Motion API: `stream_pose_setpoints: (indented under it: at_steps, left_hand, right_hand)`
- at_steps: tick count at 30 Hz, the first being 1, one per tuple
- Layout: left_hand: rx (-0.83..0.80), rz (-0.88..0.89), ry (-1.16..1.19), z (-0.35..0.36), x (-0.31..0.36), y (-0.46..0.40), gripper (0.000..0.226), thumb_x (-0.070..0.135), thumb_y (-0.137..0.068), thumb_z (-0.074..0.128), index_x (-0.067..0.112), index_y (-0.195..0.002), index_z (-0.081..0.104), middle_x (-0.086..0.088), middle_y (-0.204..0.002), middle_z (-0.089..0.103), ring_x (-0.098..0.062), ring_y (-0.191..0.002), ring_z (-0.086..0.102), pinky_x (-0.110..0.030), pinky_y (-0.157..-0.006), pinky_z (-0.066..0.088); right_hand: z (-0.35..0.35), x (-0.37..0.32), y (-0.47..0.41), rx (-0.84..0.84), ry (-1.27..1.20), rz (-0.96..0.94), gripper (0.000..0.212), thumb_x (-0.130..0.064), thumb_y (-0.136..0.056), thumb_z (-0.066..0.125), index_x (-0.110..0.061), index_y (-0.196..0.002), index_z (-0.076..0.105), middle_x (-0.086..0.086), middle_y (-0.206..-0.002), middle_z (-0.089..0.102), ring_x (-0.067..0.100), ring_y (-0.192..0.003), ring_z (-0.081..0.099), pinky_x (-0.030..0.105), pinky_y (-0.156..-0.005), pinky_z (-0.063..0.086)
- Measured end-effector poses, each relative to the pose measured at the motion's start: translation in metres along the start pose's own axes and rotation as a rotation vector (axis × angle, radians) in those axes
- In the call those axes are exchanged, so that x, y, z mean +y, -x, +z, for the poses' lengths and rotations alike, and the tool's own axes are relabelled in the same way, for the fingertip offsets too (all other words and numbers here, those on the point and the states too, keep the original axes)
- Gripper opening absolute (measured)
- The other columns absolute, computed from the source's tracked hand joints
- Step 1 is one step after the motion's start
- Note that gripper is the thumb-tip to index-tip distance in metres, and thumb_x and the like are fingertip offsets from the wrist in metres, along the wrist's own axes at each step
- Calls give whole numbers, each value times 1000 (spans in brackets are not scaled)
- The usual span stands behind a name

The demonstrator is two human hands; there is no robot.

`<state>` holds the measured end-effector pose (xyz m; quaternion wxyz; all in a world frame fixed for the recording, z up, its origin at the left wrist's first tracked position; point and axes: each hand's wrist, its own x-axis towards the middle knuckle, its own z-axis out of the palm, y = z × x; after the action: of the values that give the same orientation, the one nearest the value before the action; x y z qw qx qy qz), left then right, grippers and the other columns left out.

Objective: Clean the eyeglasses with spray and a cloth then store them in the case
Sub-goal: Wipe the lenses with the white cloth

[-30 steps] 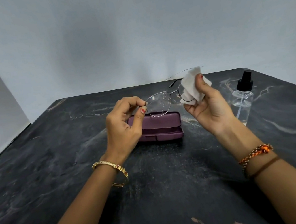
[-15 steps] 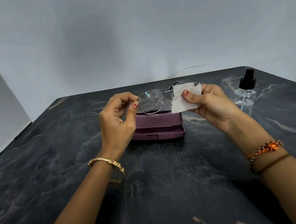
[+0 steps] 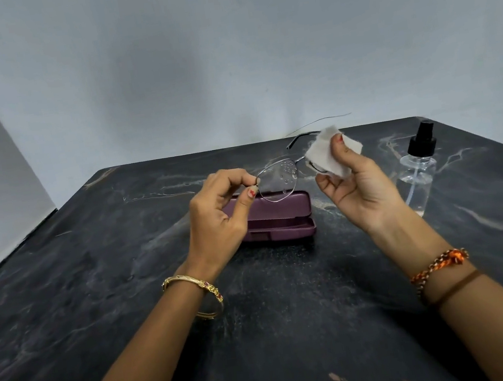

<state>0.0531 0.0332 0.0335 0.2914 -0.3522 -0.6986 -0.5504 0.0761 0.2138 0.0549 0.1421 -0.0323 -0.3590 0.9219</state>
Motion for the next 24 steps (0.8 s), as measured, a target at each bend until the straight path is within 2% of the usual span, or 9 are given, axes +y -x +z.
stream_pose_setpoints:
  at_steps: [1, 3, 7, 11, 14, 17, 21, 24]
  left_hand:
    - [-3, 4, -7, 0, 0, 1, 13, 3, -79, 55, 10, -89, 58, -8, -87, 60, -32, -88, 61, -40, -82, 53]
    - [4, -3, -6, 0, -1, 1, 12, 4, -79, 54, 10, -90, 58, -9, -88, 60, -30, -89, 61, -36, -82, 54]
    - [69, -74, 65, -5, -3, -4, 11, 8, -81, 53, 13, -90, 57, -4, -88, 60, -5, -85, 61, -19, -80, 53]
    - [123, -84, 113, -12, -5, -9, 15, 6, -82, 54, 19, -88, 58, 3, -87, 60, 1, -83, 61, -13, -77, 51]
    - [110, -88, 136, -12, -4, -10, 19, 3, -83, 55, 21, -87, 58, 4, -87, 60, 2, -81, 62, -12, -76, 51]
    - [115, -78, 141, -12, -3, -9, 22, 1, -82, 55, 22, -86, 59, 3, -86, 61, 3, -80, 63, -11, -74, 50]
    - [87, -81, 133, -8, -3, -5, 15, 3, -82, 56, 17, -89, 59, 2, -86, 61, 2, -82, 62, -12, -75, 51]
    - [77, -60, 107, -5, -1, -3, 14, 4, -81, 57, 14, -91, 59, 1, -86, 61, 0, -82, 62, -13, -76, 50]
  right_hand:
    - [1, 2, 1, -16, 4, -4, 3, -13, -84, 58, -11, -86, 58, 0, -63, 73, 10, -61, 69, 17, -53, 54]
    - [2, 6, 1, -64, 30, -15, 6, -7, -82, 58, -11, -86, 59, -2, -64, 73, 8, -63, 70, 17, -57, 56]
    - [3, 0, 3, -175, 258, -73, 16, -9, -65, 65, -11, -81, 64, -4, -66, 74, 6, -68, 69, 16, -56, 54]
    - [-1, -10, 3, -226, 472, -39, 8, -13, -57, 68, -14, -63, 73, -3, -66, 74, 6, -67, 70, 14, -55, 53]
    - [-2, -14, 2, -164, 421, -17, 12, -15, -61, 67, -12, -73, 69, -5, -64, 73, 5, -64, 69, 15, -54, 54]
    - [-1, -14, 1, -73, 313, -8, 5, -15, -79, 61, -11, -82, 62, -5, -62, 71, 7, -61, 67, 15, -48, 51]
    - [3, -4, 4, 2, 110, 7, 9, -22, -82, 59, -13, -85, 60, 2, -79, 67, 12, -70, 64, 15, -47, 50]
    - [6, 2, 6, 33, 92, -11, 10, -23, -84, 58, -13, -88, 58, 2, -82, 65, 11, -71, 61, 14, -48, 47]
